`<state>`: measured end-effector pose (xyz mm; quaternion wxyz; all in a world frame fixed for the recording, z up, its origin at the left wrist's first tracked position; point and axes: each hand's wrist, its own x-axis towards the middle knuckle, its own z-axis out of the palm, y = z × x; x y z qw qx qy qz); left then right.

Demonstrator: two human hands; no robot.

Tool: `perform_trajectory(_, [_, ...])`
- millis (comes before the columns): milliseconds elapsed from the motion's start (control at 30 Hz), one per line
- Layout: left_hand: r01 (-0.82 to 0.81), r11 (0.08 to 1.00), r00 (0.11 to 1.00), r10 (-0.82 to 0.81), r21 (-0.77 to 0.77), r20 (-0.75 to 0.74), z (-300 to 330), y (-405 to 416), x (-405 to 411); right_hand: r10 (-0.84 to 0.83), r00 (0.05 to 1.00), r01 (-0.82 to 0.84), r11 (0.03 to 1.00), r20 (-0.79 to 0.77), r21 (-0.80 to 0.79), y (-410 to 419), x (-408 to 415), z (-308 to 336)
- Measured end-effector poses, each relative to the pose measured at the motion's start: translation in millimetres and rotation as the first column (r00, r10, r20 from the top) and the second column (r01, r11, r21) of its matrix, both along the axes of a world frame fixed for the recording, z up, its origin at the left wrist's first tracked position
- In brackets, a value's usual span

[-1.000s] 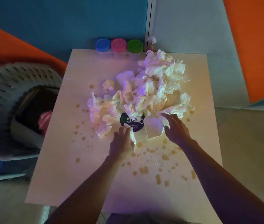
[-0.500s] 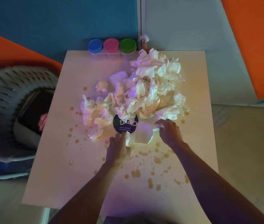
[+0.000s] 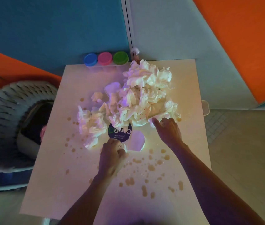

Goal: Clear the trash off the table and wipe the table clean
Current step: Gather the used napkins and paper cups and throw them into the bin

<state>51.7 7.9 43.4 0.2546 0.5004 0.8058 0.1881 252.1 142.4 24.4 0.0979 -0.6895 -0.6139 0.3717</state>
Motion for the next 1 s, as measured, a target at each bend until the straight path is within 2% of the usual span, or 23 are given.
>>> perform_trajectory(133, [-0.036, 0.998, 0.999, 0.034, 0.048, 0.041, 25, 10, 6, -0.012, 1.000, 0.015, 0.993, -0.028, 0.115, 15, -4, -4])
perform_trajectory(233, [-0.064, 0.996, 0.994, 0.058, 0.067, 0.088, 41, 17, 11, 0.135, 0.989, -0.138, 0.989, 0.060, 0.057, 19, -5, -10])
perform_trajectory(367, [-0.228, 0.971, 0.951, 0.206, 0.071, 0.231, 47, 26, 15, 0.324, 0.923, -0.330, 0.944, 0.209, -0.006, 21, -4, -22])
perform_trajectory(467, [-0.322, 0.946, 0.894, 0.291, 0.037, 0.340, 50, 35, 17, 0.342, 0.898, -0.342, 0.938, 0.276, -0.048, 22, 2, -30])
perform_trajectory(567, [-0.362, 0.932, 0.885, 0.332, 0.033, 0.327, 49, 44, 16, 0.345, 0.887, -0.341, 0.938, 0.308, -0.069, 20, 10, -36])
perform_trajectory(733, [-0.363, 0.932, 0.908, 0.355, -0.005, 0.222, 45, 63, 7, 0.304, 0.919, -0.303, 0.952, 0.250, -0.043, 13, 20, -39])
perform_trajectory(867, [-0.344, 0.939, 0.924, 0.335, 0.016, 0.186, 37, 80, -3, 0.178, 0.980, -0.183, 0.982, 0.093, 0.043, 7, 21, -37])
perform_trajectory(1000, [-0.254, 0.965, 0.963, 0.246, 0.067, 0.111, 30, 101, -12, 0.123, 0.992, -0.121, 0.988, -0.019, 0.094, 1, 20, -28])
